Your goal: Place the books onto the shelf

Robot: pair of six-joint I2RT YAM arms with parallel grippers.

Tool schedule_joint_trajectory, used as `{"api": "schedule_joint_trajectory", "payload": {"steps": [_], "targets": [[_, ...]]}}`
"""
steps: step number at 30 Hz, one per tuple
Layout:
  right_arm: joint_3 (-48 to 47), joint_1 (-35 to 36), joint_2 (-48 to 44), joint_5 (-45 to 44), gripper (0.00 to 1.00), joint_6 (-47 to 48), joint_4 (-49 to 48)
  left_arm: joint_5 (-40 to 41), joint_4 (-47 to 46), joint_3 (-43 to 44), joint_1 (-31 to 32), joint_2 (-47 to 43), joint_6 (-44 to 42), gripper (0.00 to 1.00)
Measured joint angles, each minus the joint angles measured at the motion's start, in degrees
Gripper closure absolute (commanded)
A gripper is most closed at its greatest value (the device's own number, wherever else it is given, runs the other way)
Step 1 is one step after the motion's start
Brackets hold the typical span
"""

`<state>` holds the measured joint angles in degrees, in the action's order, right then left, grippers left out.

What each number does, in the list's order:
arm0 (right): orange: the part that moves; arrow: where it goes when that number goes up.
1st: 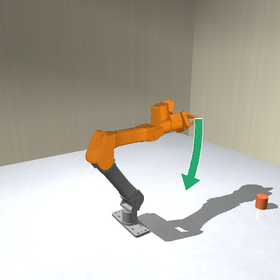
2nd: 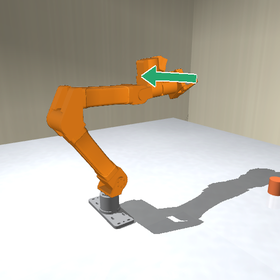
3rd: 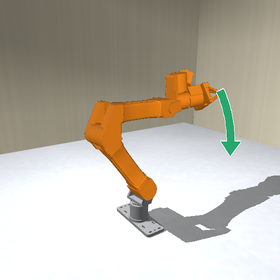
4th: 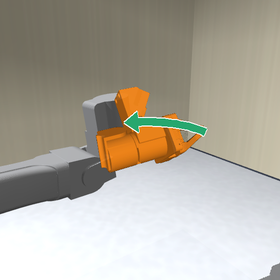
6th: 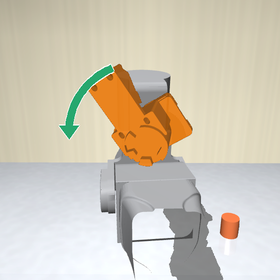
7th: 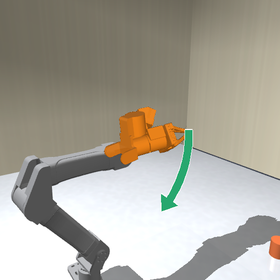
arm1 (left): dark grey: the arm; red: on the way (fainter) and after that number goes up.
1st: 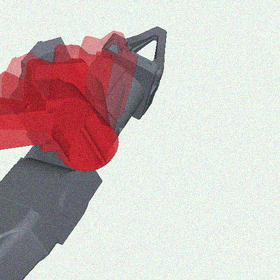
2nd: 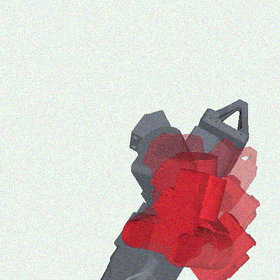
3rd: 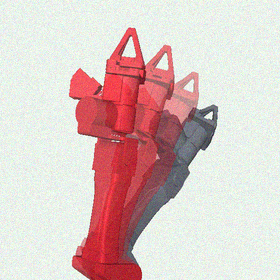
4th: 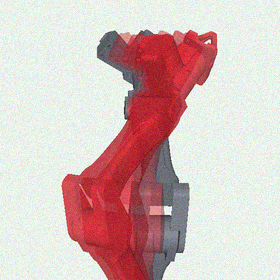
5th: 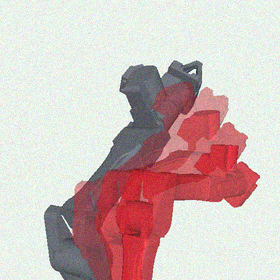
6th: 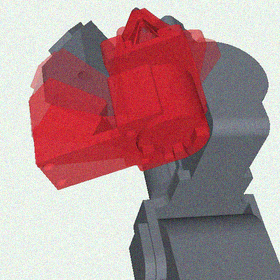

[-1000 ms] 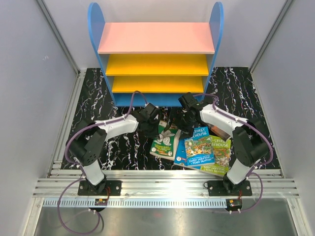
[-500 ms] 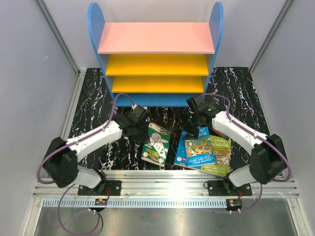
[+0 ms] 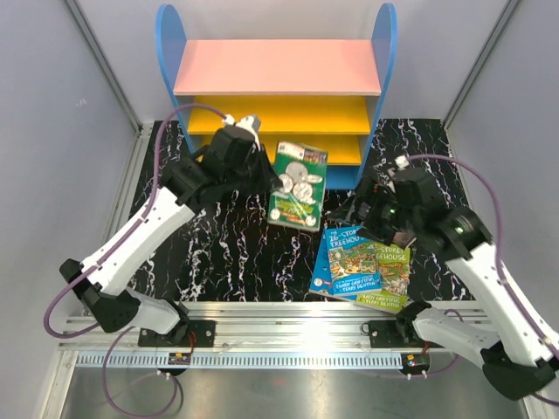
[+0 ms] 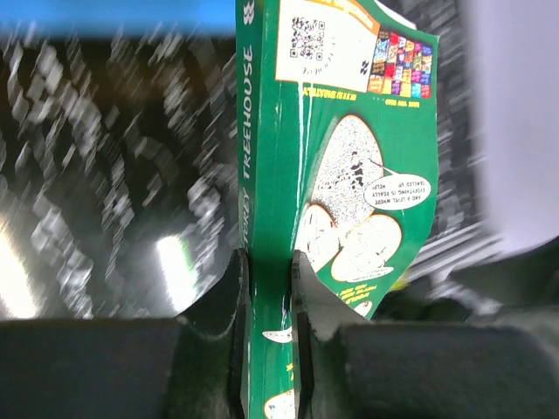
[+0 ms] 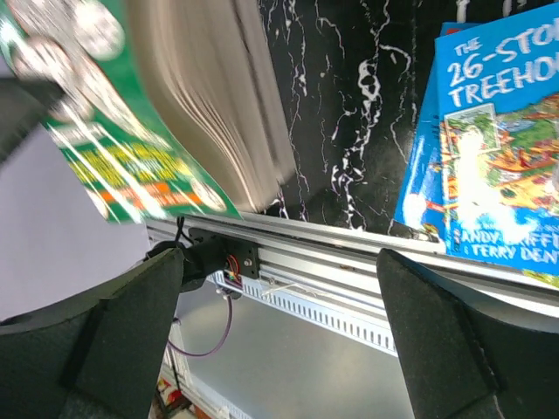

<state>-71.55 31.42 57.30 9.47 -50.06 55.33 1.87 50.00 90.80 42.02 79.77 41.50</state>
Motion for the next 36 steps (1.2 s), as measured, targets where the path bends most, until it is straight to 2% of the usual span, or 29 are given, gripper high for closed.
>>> {"api": "schedule_joint_trajectory", "payload": {"steps": [4,7,9,17,25,29,36], "targets": [[-2.80,-0.09,-7.23,-3.82,0.00,-0.07,7.54,-0.31,-0.57,11.52,-0.42,6.08,-0.13,1.00],[-5.05,-0.09,-11.45,-6.32,0.00,-0.20,13.22,-1.09,-3.58,15.13,-0.57,11.30,0.35,1.00],[-6.73,-0.09,-13.77,-7.91,0.00,-0.31,16.39,-2.54,-6.34,13.44,-0.74,13.33,1.18,1.00],[-9.03,-0.09,-19.80,-11.08,0.00,-1.20,21.24,-10.99,-21.79,-5.35,-1.25,15.78,7.17,1.00],[-9.29,-0.09,-19.91,-13.00,0.00,-1.01,21.77,-12.35,-33.75,-5.14,-3.04,18.93,8.61,1.00],[-9.57,-0.09,-18.43,-13.53,0.00,-0.20,22.14,-10.32,-34.05,-1.66,-3.91,20.48,8.70,1.00],[-9.57,-0.09,-14.99,-13.60,0.00,2.05,22.43,-3.39,-32.57,-2.08,-5.01,20.65,8.72,1.00]]}}
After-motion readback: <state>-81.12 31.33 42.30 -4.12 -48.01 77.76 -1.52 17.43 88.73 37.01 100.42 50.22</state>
